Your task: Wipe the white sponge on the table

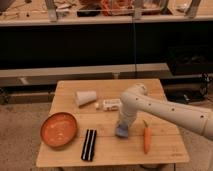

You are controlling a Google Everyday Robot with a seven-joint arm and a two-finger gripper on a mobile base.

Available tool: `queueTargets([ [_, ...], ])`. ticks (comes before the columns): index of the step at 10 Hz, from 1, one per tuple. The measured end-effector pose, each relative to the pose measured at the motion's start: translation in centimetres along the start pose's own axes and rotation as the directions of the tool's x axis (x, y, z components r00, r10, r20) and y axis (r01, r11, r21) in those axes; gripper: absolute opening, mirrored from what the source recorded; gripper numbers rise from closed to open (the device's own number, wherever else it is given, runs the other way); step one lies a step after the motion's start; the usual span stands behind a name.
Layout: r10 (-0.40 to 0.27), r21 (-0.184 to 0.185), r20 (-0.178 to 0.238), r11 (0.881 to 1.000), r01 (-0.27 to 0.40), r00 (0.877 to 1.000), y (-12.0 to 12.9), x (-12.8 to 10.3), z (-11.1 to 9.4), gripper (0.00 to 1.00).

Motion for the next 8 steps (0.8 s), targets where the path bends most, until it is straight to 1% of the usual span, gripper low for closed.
queueTargets([
  [2, -0.037, -0.022, -0.004, 0.999, 0.037, 0.999, -1.8, -0.7, 0.8, 0.14],
  [4, -0.077, -0.043, -0.005, 0.996, 0.077, 0.997, -2.7, -2.0, 1.5, 0.14],
  [5, -0.1, -0.042, -0.002, 0.994, 0.1, 0.995, -3.2, -2.8, 1.8, 0.14],
  [6, -0.136, -0.037, 0.015, 0.99, 0.137, 0.991, -3.3, -4.3, 2.2, 0.14],
  [8, -0.18, -0.027, 0.021, 0.983, 0.18, 0.983, -3.4, -6.2, 2.3, 0.14],
])
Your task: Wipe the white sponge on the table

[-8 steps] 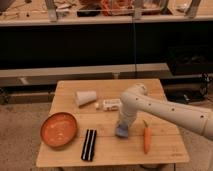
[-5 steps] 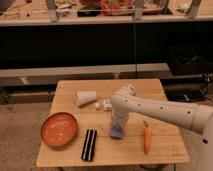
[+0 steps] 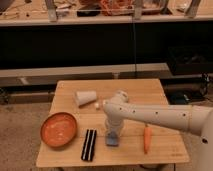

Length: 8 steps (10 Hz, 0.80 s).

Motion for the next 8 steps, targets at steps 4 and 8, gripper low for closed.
queueTargets([
  [4, -0.071, -0.015, -0.015, 0.997, 0.071, 0.997, 0.0, -4.1, 0.8, 0.14],
  [8, -0.059, 0.005, 0.014, 0.998, 0.059, 0.998, 3.2, -4.6, 1.0, 0.14],
])
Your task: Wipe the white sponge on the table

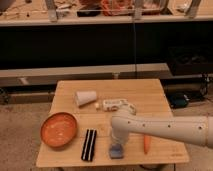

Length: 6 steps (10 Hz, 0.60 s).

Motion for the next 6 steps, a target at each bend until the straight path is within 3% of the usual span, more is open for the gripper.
queueTargets([
  [5, 0.008, 0.004, 0.001, 1.0, -0.008, 1.0, 0.3, 0.1, -0.2, 0.14],
  [6, 0.028, 0.011, -0.002, 1.0, -0.028, 1.0, 1.3, 0.3, -0.5, 0.14],
])
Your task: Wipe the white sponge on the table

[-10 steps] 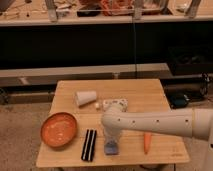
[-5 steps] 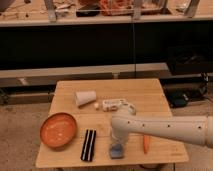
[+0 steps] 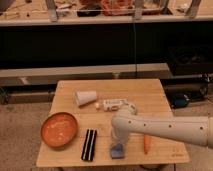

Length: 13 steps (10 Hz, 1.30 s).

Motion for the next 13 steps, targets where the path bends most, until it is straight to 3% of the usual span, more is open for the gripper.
queueTargets([
  [5, 0.14, 0.073, 0.012, 0.987, -0.141, 0.99, 7.3, 1.8, -2.7, 0.14],
  [7, 0.175, 0.086, 0.015, 0.981, -0.176, 0.984, 8.0, 3.2, -3.0, 0.14],
  [11, 0.22, 0.077, 0.023, 0.972, -0.221, 0.975, 8.0, 7.4, -3.7, 0.14],
  [13, 0.223, 0.066, 0.02, 0.972, -0.224, 0.975, 7.4, 8.0, -4.0, 0.14],
])
